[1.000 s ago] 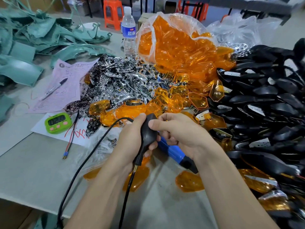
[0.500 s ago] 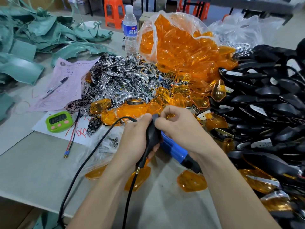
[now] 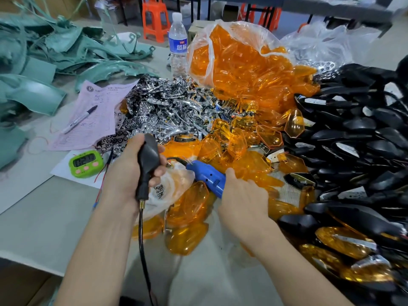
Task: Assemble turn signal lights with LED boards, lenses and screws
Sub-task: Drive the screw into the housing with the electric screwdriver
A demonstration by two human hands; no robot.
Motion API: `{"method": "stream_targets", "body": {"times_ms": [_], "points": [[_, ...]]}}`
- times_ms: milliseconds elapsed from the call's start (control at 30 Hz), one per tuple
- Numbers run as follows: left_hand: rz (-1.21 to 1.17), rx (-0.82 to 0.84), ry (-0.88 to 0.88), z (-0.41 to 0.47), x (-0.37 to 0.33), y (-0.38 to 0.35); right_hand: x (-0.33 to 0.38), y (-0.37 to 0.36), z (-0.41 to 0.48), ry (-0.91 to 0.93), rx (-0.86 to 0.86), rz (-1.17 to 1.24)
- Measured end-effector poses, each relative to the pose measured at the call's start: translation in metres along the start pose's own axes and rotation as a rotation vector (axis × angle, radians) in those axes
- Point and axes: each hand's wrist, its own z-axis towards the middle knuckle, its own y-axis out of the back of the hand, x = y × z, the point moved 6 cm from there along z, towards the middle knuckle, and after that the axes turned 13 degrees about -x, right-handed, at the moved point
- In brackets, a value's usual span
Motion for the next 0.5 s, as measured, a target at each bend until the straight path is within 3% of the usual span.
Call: {"method": "stream_targets", "body": {"times_ms": [267,400,500], "points": [[-0.286,-0.167,0.000,0.011,-0.025,0.038,-0.019,0.068,0.021,-0.024,-0.465,0.343],[-0.253,-0.154,0.000,0.014,-0.026,0.044,-0.047,0.087,0.043,-0.319,-0.488,1.006],[-0.023,-0.215,-0.048,0.011,-0.012,0.031,-0.053,0.086,0.054,-0.601,-0.534,1.594]]}}
